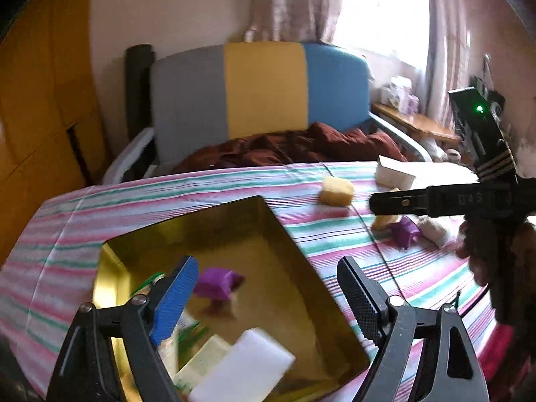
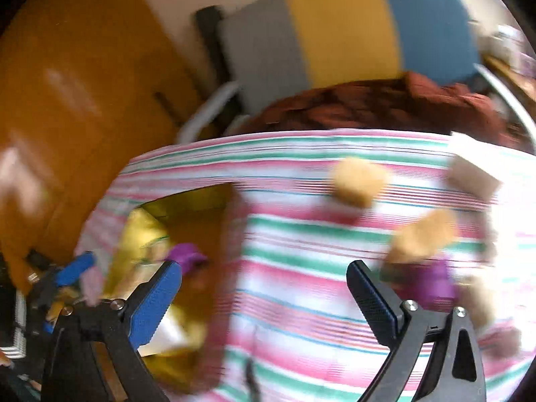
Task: Organize objects
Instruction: 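Grasp the yellow sponge with the left tool while the right tool grasps the cream printed box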
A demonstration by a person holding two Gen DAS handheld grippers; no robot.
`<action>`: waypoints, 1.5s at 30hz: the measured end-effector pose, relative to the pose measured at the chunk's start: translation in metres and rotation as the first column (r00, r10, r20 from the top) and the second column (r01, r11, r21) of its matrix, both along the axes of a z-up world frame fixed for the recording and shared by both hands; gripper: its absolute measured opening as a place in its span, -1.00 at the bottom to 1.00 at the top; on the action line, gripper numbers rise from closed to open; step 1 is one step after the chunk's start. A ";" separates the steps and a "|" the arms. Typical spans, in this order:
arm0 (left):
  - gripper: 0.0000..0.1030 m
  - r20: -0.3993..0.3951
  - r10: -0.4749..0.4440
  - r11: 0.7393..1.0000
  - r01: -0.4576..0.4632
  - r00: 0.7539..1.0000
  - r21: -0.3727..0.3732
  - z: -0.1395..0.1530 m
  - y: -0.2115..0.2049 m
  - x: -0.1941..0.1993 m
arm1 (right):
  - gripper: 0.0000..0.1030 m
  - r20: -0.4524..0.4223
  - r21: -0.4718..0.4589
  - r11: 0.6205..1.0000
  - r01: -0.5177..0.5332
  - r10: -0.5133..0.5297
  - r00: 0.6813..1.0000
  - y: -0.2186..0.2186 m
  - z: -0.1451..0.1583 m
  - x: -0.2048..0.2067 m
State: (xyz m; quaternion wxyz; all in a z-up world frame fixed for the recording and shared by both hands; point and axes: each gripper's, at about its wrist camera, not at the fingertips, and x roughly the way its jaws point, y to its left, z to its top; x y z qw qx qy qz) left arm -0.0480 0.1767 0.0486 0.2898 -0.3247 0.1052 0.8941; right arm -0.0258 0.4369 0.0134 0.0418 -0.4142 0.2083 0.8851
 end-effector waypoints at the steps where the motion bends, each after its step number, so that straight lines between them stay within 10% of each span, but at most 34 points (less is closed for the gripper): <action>1: 0.66 0.003 -0.017 1.000 0.017 1.000 -0.004 0.000 0.010 -0.003 | 0.96 0.007 0.013 0.999 0.043 -0.044 0.999 0.016 -0.003 0.006; 13: 0.66 0.099 -0.145 0.985 0.153 0.984 -0.077 -0.011 0.135 -0.053 | 0.96 -0.007 -0.064 0.921 0.384 -0.386 0.923 0.124 -0.014 0.057; 17: 0.97 0.135 -0.152 0.977 0.169 0.979 -0.129 -0.034 0.182 -0.088 | 0.96 0.040 -0.129 0.901 0.413 -0.412 0.910 0.139 -0.024 0.064; 30: 0.96 0.173 -0.144 0.944 0.187 0.974 -0.273 -0.102 0.267 -0.158 | 0.96 0.096 -0.095 0.928 0.359 -0.351 0.932 0.126 -0.033 0.054; 34: 0.20 0.272 -0.180 0.946 0.242 0.945 -0.217 -0.114 0.270 -0.167 | 0.96 0.112 -0.065 0.933 0.355 -0.346 0.931 0.124 -0.036 0.052; 41: 0.15 0.232 -0.237 0.940 0.284 0.943 -0.190 -0.098 0.249 -0.143 | 0.88 0.150 -0.063 0.942 0.329 -0.317 0.937 0.122 -0.042 0.046; 45: 0.17 0.252 -0.240 0.953 0.277 0.938 -0.125 -0.079 0.222 -0.139 | 0.88 0.159 0.113 0.965 0.238 -0.254 0.954 0.123 -0.032 0.022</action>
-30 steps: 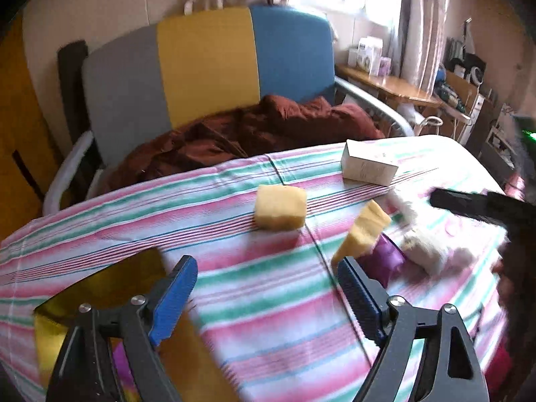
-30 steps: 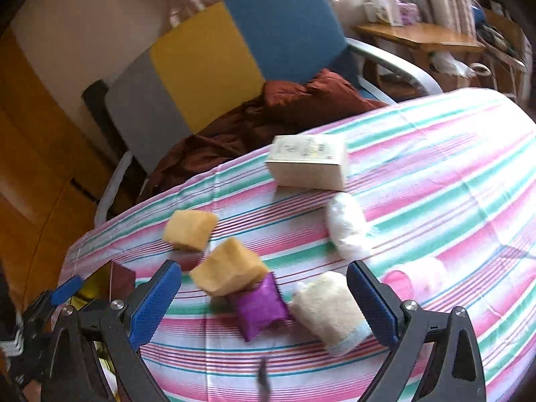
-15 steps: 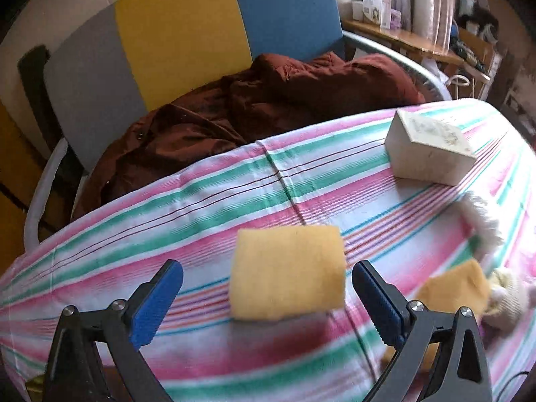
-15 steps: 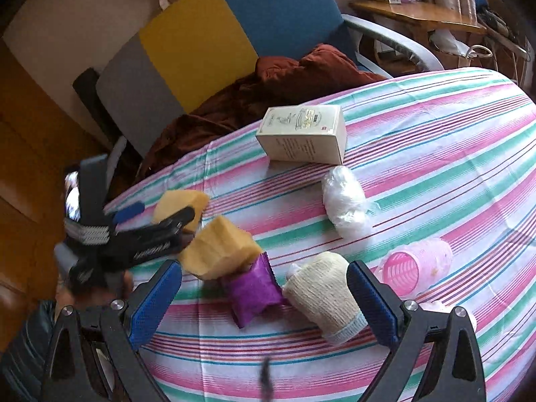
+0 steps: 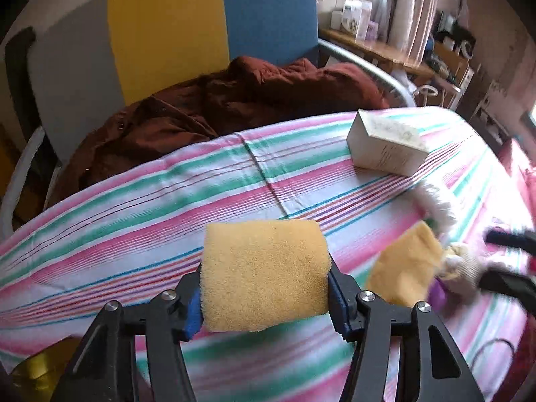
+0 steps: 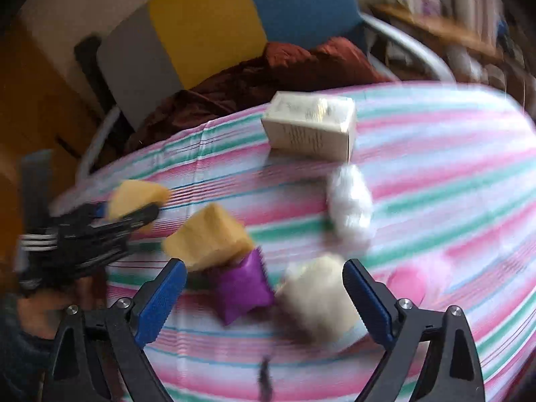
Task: Organize objects
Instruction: 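Grasp the yellow sponge with the left tool while the right tool grasps the cream printed box, then carry the sponge and box to the gold tray and open both tools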
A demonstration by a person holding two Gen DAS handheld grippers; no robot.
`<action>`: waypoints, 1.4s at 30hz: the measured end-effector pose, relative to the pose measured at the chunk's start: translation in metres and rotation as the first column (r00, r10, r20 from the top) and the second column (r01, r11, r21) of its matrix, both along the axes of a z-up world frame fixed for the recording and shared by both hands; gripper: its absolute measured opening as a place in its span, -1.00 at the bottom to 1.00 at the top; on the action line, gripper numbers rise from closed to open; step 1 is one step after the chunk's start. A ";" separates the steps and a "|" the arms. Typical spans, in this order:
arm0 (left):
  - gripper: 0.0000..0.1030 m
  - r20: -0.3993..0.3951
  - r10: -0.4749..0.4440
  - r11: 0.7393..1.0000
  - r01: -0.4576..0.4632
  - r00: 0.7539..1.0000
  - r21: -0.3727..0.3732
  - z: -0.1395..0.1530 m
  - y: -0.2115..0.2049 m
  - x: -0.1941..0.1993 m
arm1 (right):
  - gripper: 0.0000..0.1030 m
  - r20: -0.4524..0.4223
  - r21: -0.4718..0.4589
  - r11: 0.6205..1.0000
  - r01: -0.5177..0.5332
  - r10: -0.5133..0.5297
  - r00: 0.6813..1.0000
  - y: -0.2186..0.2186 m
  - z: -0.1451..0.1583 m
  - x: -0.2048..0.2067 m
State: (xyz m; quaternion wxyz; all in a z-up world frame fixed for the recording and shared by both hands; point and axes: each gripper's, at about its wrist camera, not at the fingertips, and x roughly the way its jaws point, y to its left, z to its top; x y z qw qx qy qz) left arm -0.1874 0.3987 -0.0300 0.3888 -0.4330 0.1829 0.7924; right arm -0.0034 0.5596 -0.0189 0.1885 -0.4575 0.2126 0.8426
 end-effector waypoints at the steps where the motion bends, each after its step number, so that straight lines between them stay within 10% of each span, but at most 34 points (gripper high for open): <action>1: 0.17 -0.004 0.007 1.000 -0.007 1.000 0.014 0.006 -0.008 0.001 | 0.87 0.015 0.055 0.998 -0.034 0.033 0.999 0.002 0.002 -0.008; 9: 0.17 0.034 0.036 0.989 -0.040 0.999 0.145 0.038 -0.069 0.003 | 0.87 0.282 0.367 0.878 -0.308 0.211 0.936 0.035 -0.011 -0.088; 14: 0.18 0.058 0.034 0.984 -0.044 0.998 0.175 0.043 -0.095 0.008 | 0.87 0.457 0.386 0.798 -0.462 0.269 0.848 0.055 -0.039 -0.130; 20: 0.18 0.096 0.054 0.979 -0.071 0.994 0.190 0.039 -0.114 0.008 | 0.79 0.535 0.340 0.797 -0.500 0.274 0.799 0.069 -0.065 -0.157; 25: 0.18 0.097 0.067 0.979 -0.085 0.993 0.186 0.034 -0.121 0.017 | 0.23 0.478 0.288 0.836 -0.467 0.298 0.827 0.062 -0.061 -0.149; 33: 0.18 0.093 0.092 0.974 -0.110 0.991 0.200 0.035 -0.139 0.044 | 0.00 0.424 0.289 0.873 -0.394 0.252 0.870 0.027 -0.046 -0.120; 42: 0.18 0.027 0.200 0.948 -0.201 0.979 0.247 0.058 -0.191 0.077 | 0.00 0.218 0.377 0.885 -0.274 0.203 0.955 -0.020 0.040 -0.082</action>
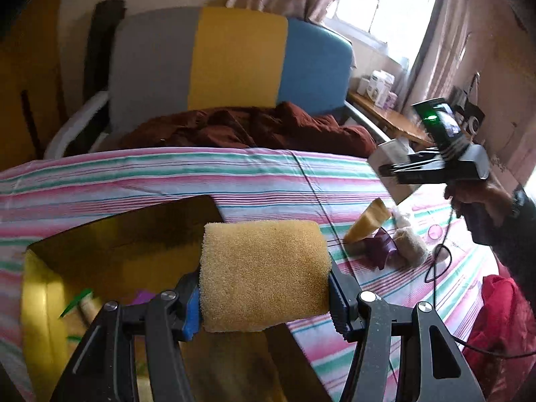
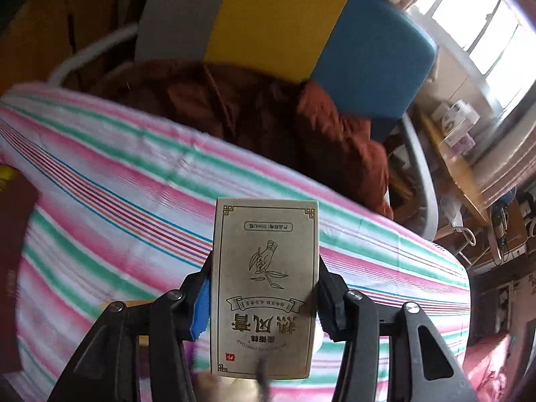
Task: Organize objects
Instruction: 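Carry the sponge and box to the gold tray and open both tools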
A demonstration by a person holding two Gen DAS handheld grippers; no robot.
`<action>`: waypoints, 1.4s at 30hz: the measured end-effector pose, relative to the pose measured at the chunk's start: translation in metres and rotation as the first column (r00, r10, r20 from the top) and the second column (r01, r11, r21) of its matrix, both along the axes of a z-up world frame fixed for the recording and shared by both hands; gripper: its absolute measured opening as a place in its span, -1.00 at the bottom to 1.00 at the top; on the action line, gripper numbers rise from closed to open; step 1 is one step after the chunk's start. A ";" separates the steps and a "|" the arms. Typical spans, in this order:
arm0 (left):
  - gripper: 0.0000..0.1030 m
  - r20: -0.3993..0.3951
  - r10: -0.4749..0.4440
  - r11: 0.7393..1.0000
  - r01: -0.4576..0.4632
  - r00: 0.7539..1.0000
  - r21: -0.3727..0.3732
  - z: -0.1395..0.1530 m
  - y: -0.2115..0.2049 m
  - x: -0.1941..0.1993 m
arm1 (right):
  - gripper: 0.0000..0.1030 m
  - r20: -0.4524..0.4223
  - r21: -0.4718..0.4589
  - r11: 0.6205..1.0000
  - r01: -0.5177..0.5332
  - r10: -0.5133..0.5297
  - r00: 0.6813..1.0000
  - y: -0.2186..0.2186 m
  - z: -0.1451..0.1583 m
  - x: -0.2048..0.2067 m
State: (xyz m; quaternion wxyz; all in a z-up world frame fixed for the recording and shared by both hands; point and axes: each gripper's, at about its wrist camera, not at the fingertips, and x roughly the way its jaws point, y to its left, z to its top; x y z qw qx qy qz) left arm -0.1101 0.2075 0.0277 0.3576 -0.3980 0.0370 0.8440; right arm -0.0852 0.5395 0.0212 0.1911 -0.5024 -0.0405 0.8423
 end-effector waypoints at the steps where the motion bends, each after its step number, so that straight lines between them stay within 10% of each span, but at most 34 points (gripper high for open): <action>1: 0.18 -0.004 0.014 1.000 -0.014 1.000 0.004 0.001 -0.007 0.004 | 0.00 -0.026 -0.011 1.000 -0.004 0.003 1.000 -0.009 0.008 0.004; 12: 0.18 -0.002 0.197 0.979 -0.197 0.980 0.047 0.002 -0.102 0.036 | 0.00 -0.215 -0.264 0.938 -0.223 0.168 0.962 -0.161 0.033 0.048; 22: 0.18 0.032 0.350 0.936 -0.351 0.936 0.026 -0.020 -0.179 0.045 | 0.00 -0.204 -0.363 0.873 -0.326 0.267 0.942 -0.257 -0.001 0.032; 35: 0.18 -0.029 0.379 0.924 -0.377 0.925 0.059 -0.009 -0.186 0.004 | 0.03 -0.204 -0.339 0.902 -0.267 0.206 0.957 -0.283 -0.003 -0.020; 42: 0.73 -0.079 0.427 0.904 -0.425 0.901 0.044 0.001 -0.172 -0.019 | 0.54 -0.216 -0.318 0.922 -0.220 0.155 0.964 -0.278 -0.003 -0.031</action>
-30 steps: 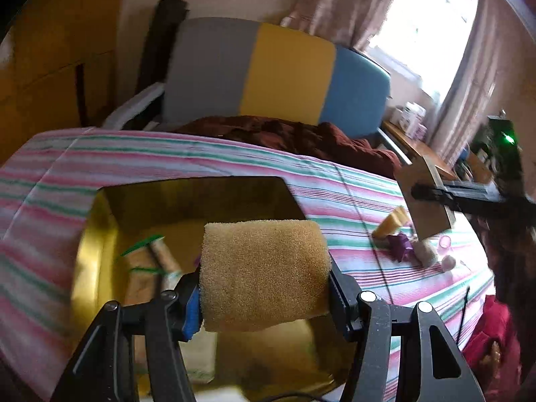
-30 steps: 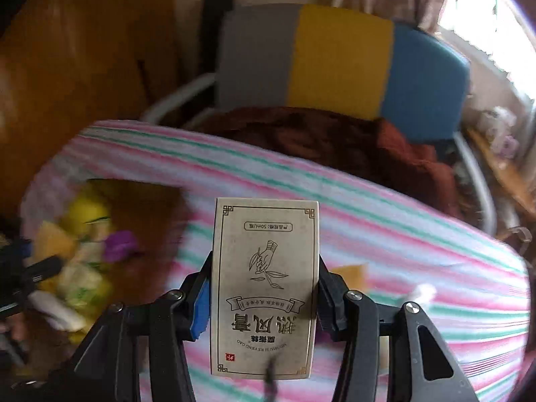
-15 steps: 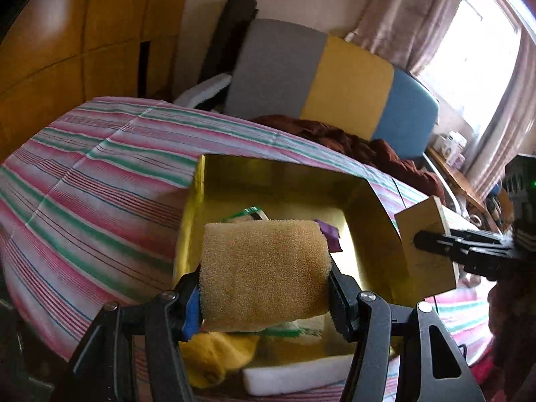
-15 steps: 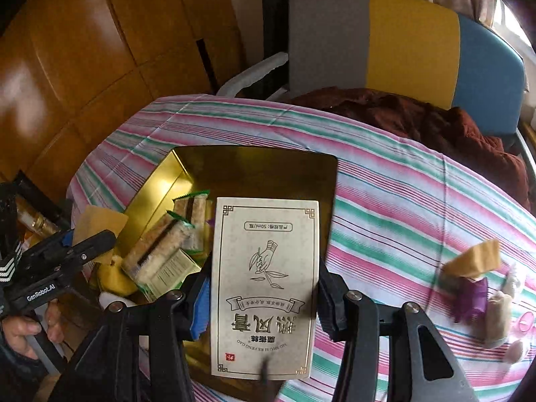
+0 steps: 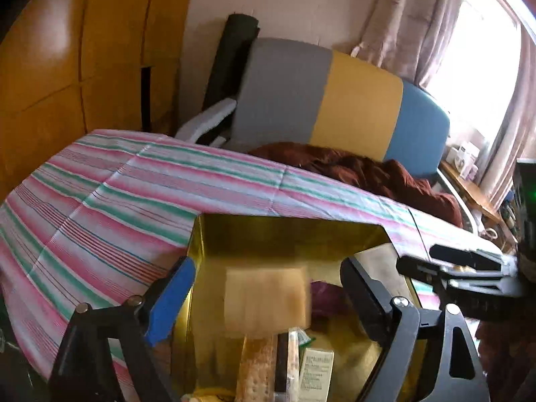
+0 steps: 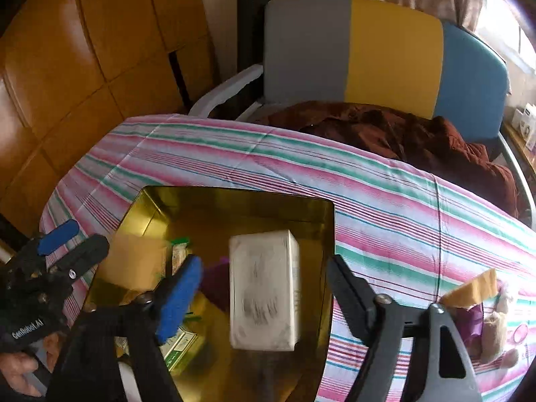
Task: Organize objects
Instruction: 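Carry the sponge and box to the gold tray and open both tools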
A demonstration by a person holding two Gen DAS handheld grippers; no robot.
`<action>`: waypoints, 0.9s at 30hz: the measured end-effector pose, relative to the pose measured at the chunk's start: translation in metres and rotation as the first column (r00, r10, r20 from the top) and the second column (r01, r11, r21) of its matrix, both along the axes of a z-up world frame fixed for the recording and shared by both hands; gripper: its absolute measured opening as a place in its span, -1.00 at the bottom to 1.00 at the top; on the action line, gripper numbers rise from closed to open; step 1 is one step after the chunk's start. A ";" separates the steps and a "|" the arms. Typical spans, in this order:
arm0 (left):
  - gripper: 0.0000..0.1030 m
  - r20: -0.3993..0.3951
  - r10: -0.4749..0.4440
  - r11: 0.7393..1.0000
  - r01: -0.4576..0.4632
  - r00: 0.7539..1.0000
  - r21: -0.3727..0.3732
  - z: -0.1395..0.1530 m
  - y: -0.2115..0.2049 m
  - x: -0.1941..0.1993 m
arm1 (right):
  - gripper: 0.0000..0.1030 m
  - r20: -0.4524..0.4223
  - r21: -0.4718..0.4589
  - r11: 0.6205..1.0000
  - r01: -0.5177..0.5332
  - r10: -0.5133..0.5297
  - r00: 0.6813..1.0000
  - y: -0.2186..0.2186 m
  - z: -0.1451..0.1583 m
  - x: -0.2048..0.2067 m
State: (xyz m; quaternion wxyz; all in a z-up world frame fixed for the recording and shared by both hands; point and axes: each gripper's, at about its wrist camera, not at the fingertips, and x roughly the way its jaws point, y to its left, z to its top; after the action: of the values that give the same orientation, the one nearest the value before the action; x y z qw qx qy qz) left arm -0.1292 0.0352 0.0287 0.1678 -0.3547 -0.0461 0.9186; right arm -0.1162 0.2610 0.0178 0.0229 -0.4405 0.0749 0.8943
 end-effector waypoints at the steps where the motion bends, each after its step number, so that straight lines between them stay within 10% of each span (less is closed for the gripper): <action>1: 0.73 -0.004 0.007 1.000 -0.007 1.000 -0.003 0.000 -0.001 0.001 | 0.54 0.007 -0.004 1.000 0.003 -0.003 1.000 0.000 -0.003 0.004; 27: 0.80 -0.069 0.029 0.996 -0.035 0.997 -0.078 0.001 -0.013 0.111 | 0.54 -0.049 0.036 0.996 0.079 -0.078 0.996 -0.011 -0.012 0.114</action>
State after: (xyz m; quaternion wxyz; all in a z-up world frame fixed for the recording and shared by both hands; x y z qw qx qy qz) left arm -0.0178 0.0218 0.0296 0.1404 -0.3288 -0.0096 0.9339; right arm -0.0026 0.2501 0.0059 0.0646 -0.4154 0.0755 0.9042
